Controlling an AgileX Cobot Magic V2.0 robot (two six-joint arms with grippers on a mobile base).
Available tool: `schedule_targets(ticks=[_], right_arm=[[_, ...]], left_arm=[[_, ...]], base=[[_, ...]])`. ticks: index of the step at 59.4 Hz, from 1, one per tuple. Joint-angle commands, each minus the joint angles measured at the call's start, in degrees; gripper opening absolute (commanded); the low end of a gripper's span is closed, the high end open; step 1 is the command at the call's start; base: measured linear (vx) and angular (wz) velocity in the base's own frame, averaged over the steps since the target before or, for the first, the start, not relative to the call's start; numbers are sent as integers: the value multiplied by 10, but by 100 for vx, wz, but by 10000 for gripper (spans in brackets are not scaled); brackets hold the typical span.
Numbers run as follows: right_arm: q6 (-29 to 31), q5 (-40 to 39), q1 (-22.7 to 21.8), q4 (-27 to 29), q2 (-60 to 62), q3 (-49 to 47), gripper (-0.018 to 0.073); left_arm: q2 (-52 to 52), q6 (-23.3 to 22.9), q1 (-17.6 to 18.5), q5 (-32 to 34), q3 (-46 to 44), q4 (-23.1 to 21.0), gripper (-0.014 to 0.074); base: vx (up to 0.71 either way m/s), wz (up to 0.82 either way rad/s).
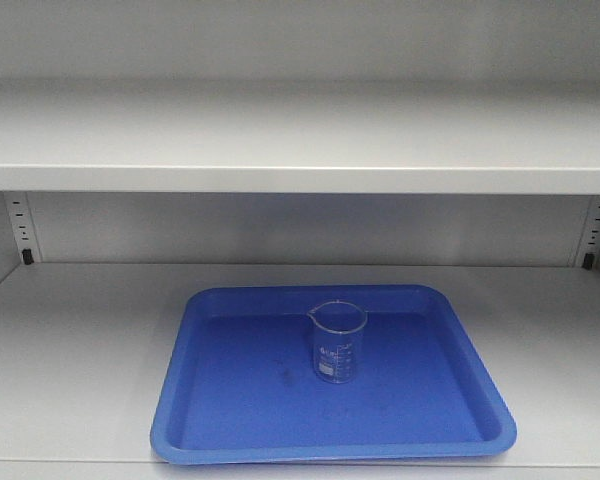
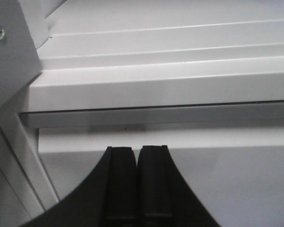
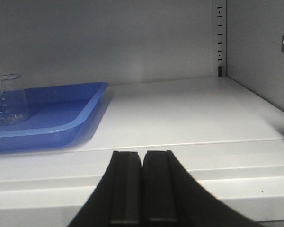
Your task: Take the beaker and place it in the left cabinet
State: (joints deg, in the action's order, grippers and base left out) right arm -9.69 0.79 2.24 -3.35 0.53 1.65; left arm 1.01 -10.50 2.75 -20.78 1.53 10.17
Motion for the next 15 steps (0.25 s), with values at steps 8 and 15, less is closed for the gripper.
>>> schedule_targets(ticks=[8,15], right_arm=[[2,-45,-4,-2,-3,3,-5],[2,-45,-4,-2,-3,3,-5]], left_arm=[[6,-2,3,43,-9,2,4],[6,-2,3,43,-9,2,4]], base=[[0,0],[0,0]])
